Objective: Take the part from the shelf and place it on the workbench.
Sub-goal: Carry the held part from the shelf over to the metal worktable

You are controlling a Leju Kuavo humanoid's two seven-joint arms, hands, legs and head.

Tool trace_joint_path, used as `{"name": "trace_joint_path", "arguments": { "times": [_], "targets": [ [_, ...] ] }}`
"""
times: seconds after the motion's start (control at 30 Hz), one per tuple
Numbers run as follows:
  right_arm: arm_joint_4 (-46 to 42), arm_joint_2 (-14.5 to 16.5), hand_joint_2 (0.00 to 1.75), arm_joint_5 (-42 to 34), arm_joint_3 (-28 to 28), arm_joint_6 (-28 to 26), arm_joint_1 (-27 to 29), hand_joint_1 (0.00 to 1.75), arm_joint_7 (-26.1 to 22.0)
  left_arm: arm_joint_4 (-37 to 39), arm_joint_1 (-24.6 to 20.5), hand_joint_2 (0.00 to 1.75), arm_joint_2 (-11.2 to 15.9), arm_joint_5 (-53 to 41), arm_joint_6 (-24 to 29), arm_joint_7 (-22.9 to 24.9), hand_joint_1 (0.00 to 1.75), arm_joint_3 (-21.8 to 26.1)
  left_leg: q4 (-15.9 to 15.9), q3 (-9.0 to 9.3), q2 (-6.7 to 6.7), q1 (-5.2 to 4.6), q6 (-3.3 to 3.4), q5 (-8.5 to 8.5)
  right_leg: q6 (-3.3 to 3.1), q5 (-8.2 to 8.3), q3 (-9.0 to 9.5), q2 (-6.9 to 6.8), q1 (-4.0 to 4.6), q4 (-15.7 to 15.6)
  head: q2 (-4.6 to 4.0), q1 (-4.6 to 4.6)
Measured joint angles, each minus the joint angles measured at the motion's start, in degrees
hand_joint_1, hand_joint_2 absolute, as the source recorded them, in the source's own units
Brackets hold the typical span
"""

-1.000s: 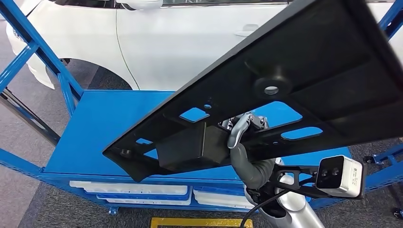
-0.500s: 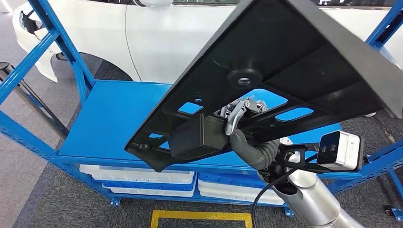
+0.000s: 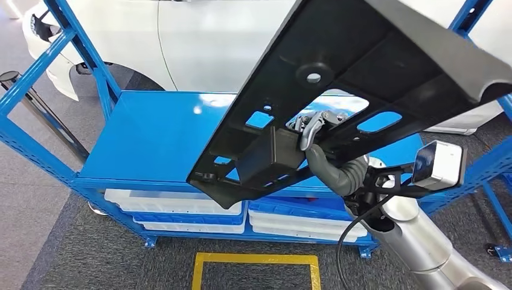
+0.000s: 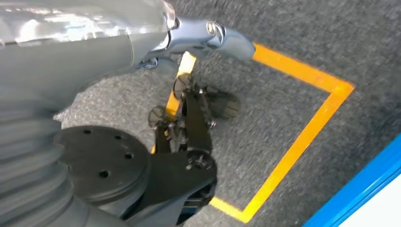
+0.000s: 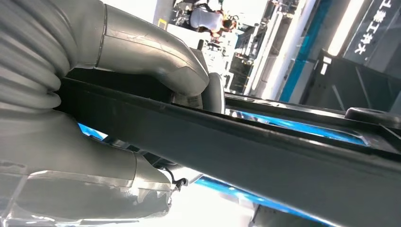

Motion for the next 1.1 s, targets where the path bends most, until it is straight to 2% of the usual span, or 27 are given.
{"name": "trace_joint_path", "arguments": {
  "times": [0.03, 0.07, 0.1, 0.13, 0.17, 0.2, 0.27, 0.3, 0.33, 0.37, 0.43, 0.53, 0.57, 0.6, 0.63, 0.67, 0.7, 0.73, 0.77, 0.8, 0.83, 0.87, 0.93, 0.97, 1.0, 1.03, 1.1],
  "targets": [
    [0.08, -0.8, 1.75, -0.98, 0.01, -0.1, -0.29, 1.75, 0.1, 0.0, 0.03, 1.75, 0.01, -0.22, -0.13, -0.2, 0.0, -0.01, 3.9, -1.12, 0.01, 0.12, -0.24, -2.9, -0.14, 0.61, -0.78, -0.03, 0.01, 0.02, 0.0, -0.08],
    [0.11, -1.56, 1.75, -1.68, 0.02, -0.19, -0.42, 1.75, 0.18, 0.0, 0.04, 1.75, 0.01, -0.48, -0.2, -0.32, 0.0, -0.02, 7.58, -1.9, 0.02, 0.23, -0.41, -4.78, -0.12, 1.21, -1.55, -0.05, 0.03, 0.04, 0.0, -0.08],
    [0.12, -2.31, 1.75, -2.16, 0.01, -0.26, -0.39, 1.75, 0.15, 0.0, 0.03, 1.75, 0.02, -0.7, -0.23, -0.39, 0.0, -0.03, 10.08, -2.03, 0.02, 0.3, -0.5, -5.38, -0.06, 1.81, -2.33, -0.06, 0.05, 0.08, 0.0, -0.08],
    [0.11, -3.06, 1.75, -2.45, -0.01, -0.24, -0.18, 1.75, -0.07, 0.0, 0.02, 1.75, 0.03, -0.82, -0.25, -0.42, 0.0, -0.05, 10.77, -1.23, 0.02, 0.35, -0.51, -4.7, 0.06, 2.4, -3.1, -0.06, 0.05, 0.12, 0.0, -0.09],
    [0.09, -3.77, 1.75, -2.55, -0.08, -0.07, 0.22, 1.75, -0.5, 0.0, 0.02, 1.75, 0.05, -0.9, -0.22, -0.43, 0.0, -0.06, 9.38, 0.58, 0.02, 0.37, -0.4, -3.22, 0.2, 2.95, -3.81, -0.06, 0.06, 0.16, 0.0, -0.09],
    [0.05, -4.41, 1.75, -2.4, -0.21, 0.26, 0.79, 1.75, -1.08, 0.0, 0.02, 1.75, 0.09, -0.9, -0.15, -0.42, 0.0, -0.07, 6.09, 3.41, 0.01, 0.37, -0.17, -1.72, 0.37, 3.48, -4.42, -0.06, 0.06, 0.19, 0.0, -0.09],
    [-0.08, -5.06, 1.75, -1.19, -0.66, 1.21, 2.21, 1.75, -2.15, 0.0, -0.02, 1.75, 0.19, -0.9, 0.15, -0.33, 0.0, -0.07, -2.59, 9.62, -0.01, 0.16, 0.43, -1.26, 0.83, 4.44, -5.23, -0.04, 0.16, 0.25, 0.0, -0.04],
    [-0.17, -5.16, 1.75, -0.34, -0.83, 1.66, 2.88, 1.75, -2.43, 0.0, -0.03, 1.75, 0.23, -0.91, 0.28, -0.26, 0.0, -0.07, -5.71, 11.58, -0.03, -0.02, 0.71, -1.69, 1.15, 4.93, -5.35, -0.05, 0.15, 0.17, 0.0, -0.04],
    [-0.28, -5.16, 1.75, 0.39, -0.93, 1.97, 3.48, 1.75, -2.55, 0.0, -0.03, 1.75, 0.27, -0.92, 0.38, -0.17, 0.0, -0.07, -7.43, 12.43, -0.06, -0.23, 0.96, -2.15, 1.49, 5.44, -5.38, -0.06, 0.09, 0.03, 0.0, -0.13],
    [-0.37, -5.16, 1.75, 0.88, -0.95, 2.19, 3.91, 1.75, -2.6, 0.0, -0.02, 1.75, 0.27, -0.93, 0.43, -0.1, 0.0, -0.07, -7.87, 12.48, -0.08, -0.37, 1.13, -2.06, 1.77, 5.85, -5.34, -0.08, -0.01, -0.14, 0.01, -0.22],
    [-0.46, -5.15, 1.75, 1.22, -0.93, 2.33, 4.3, 1.75, -2.6, 0.0, 0.0, 1.75, 0.27, -0.95, 0.45, -0.03, 0.0, -0.07, -7.83, 12.24, -0.11, -0.53, 1.36, -1.81, 2.05, 6.31, -5.33, -0.08, -0.14, -0.36, 0.02, -0.45],
    [-0.48, -5.14, 1.75, 1.26, -0.92, 2.34, 4.36, 1.75, -2.6, 0.0, -0.01, 1.75, 0.27, -0.95, 0.45, -0.02, 0.0, -0.07, -7.84, 12.21, -0.11, -0.56, 1.42, -1.73, 2.1, 6.39, -5.32, -0.08, -0.15, -0.43, 0.01, -0.44],
    [-0.53, -5.1, 1.75, 1.4, -0.91, 2.38, 4.6, 1.75, -2.58, 0.0, -0.02, 1.75, 0.26, -0.95, 0.47, -0.01, 0.0, -0.07, -8.09, 11.99, 0.01, -0.39, 1.64, -1.26, 2.27, 6.2, -5.55, -0.03, -0.13, -0.26, 0.01, -0.44],
    [-0.61, -5.07, 1.75, 1.61, -0.91, 2.47, 4.89, 1.75, -2.52, 0.0, -0.03, 1.75, 0.26, -0.97, 0.5, 0.02, 0.0, -0.07, -8.35, 11.64, 0.11, -0.24, 2.0, -0.62, 2.48, 5.3, -5.96, 0.06, -0.1, 0.31, 0.0, -0.36],
    [-0.75, -4.76, 1.75, 2.27, -0.91, 3.07, 5.51, 1.75, -2.23, 0.0, 0.02, 1.75, 0.25, -1.0, 0.68, 0.06, 0.0, -0.07, -8.59, 10.74, 0.22, -0.12, 2.4, 0.43, 2.74, 2.23, -6.96, 0.16, -0.08, 3.47, 0.0, -0.2],
    [-0.89, -3.94, 1.75, 3.18, -0.9, 4.07, 6.38, 1.75, -1.67, 0.0, 0.08, 1.75, 0.26, -1.02, 0.96, 0.12, 0.0, -0.07, -8.53, 8.92, 0.34, -0.01, 2.69, 1.96, 3.01, -0.19, -7.37, 0.26, -0.09, 7.6, 0.0, -0.03],
    [-0.98, -3.07, 1.75, 3.95, -0.92, 5.09, 7.02, 1.75, -1.07, 0.0, 0.15, 1.75, 0.28, -1.03, 1.23, 0.17, 0.0, -0.07, -8.13, 7.05, 0.34, -0.07, 2.78, 3.16, 3.13, -1.93, -6.75, 0.31, -0.12, 10.47, 0.0, 0.14],
    [-1.04, -2.15, 1.75, 4.56, -0.94, 6.13, 7.56, 1.75, -0.43, 0.0, 0.21, 1.75, 0.29, -1.03, 1.49, 0.22, 0.0, -0.07, -7.58, 5.15, 0.34, -0.11, 2.68, 4.26, 3.18, -2.87, -5.23, 0.32, -0.19, 11.98, 0.0, 0.24],
    [-1.03, -1.44, 1.75, 4.45, -1.0, 6.79, 7.61, 1.75, 0.19, 0.0, 0.23, 1.75, 0.3, -1.02, 1.6, 0.27, 0.0, -0.07, -6.88, 3.58, 0.31, -0.17, 2.42, 5.0, 3.1, -2.21, -2.08, 0.33, -0.19, 9.44, 0.0, 0.24],
    [-1.03, -1.2, 1.75, 3.82, -1.12, 7.09, 7.23, 1.75, 0.69, 0.0, 0.21, 1.75, 0.31, -1.01, 1.61, 0.3, 0.0, -0.07, -6.37, 2.85, 0.27, -0.23, 2.18, 5.34, 2.83, -2.42, 0.65, 0.38, -0.11, 5.47, 0.0, 0.19],
    [-1.0, -1.05, 1.75, 2.88, -1.29, 7.33, 6.72, 1.75, 1.25, 0.0, 0.2, 1.75, 0.34, -1.01, 1.61, 0.3, 0.0, -0.07, -6.01, 2.37, 0.23, -0.31, 1.89, 5.72, 2.52, -2.96, 2.45, 0.43, -0.01, 2.59, 0.0, 0.18],
    [-0.92, -0.97, 1.75, 1.67, -1.56, 7.48, 6.09, 1.75, 1.72, 0.0, 0.19, 1.75, 0.45, -1.01, 1.61, 0.3, 0.0, -0.07, -5.83, 2.02, 0.2, -0.35, 1.54, 6.19, 2.12, -3.53, 3.43, 0.48, 0.16, 0.74, 0.01, 0.24],
    [-0.68, -1.19, 1.75, -0.58, -2.21, 7.47, 5.2, 1.75, 2.05, -0.01, 0.28, 1.75, 0.85, -1.01, 1.61, 0.31, 0.0, -0.05, -5.99, 1.72, 0.11, -0.35, 0.89, 7.07, 1.25, -2.86, 2.9, 0.41, 0.19, 0.27, 0.01, 0.44],
    [-0.52, -1.41, 1.75, -1.38, -2.55, 7.46, 4.99, 1.75, 1.88, -0.01, 0.4, 1.75, 1.1, -1.0, 1.62, 0.33, 0.0, -0.05, -5.74, 1.38, 0.07, -0.29, 0.59, 6.63, 0.8, -2.26, 2.45, 0.3, 0.12, 0.17, 0.01, 0.47],
    [-0.42, -1.68, 1.75, -1.82, -2.83, 7.47, 4.99, 1.75, 1.56, -0.01, 0.54, 1.75, 1.31, -0.97, 1.62, 0.34, 0.0, -0.04, -4.59, 0.81, 0.02, -0.23, 0.34, 5.04, 0.37, -1.54, 1.86, 0.18, -0.01, 0.01, 0.0, 0.36],
    [-0.33, -2.0, 1.75, -2.04, -3.11, 7.49, 5.13, 1.75, 1.11, -0.01, 0.66, 1.75, 1.54, -0.94, 1.62, 0.34, 0.0, -0.03, -2.33, 0.02, -0.01, -0.12, 0.11, 2.47, 0.03, -0.79, 1.14, 0.08, -0.07, -0.1, 0.0, 0.26],
    [-0.28, -2.47, 1.75, -1.93, -3.47, 7.51, 5.8, 1.75, 0.23, 0.0, 0.77, 1.75, 1.75, -0.87, 1.61, 0.34, 0.0, -0.01, 5.08, -1.79, 0.01, 0.11, -0.3, -3.38, -0.29, 0.62, -0.64, 0.04, 0.0, -0.05, 0.0, 0.09]
  ]
}}
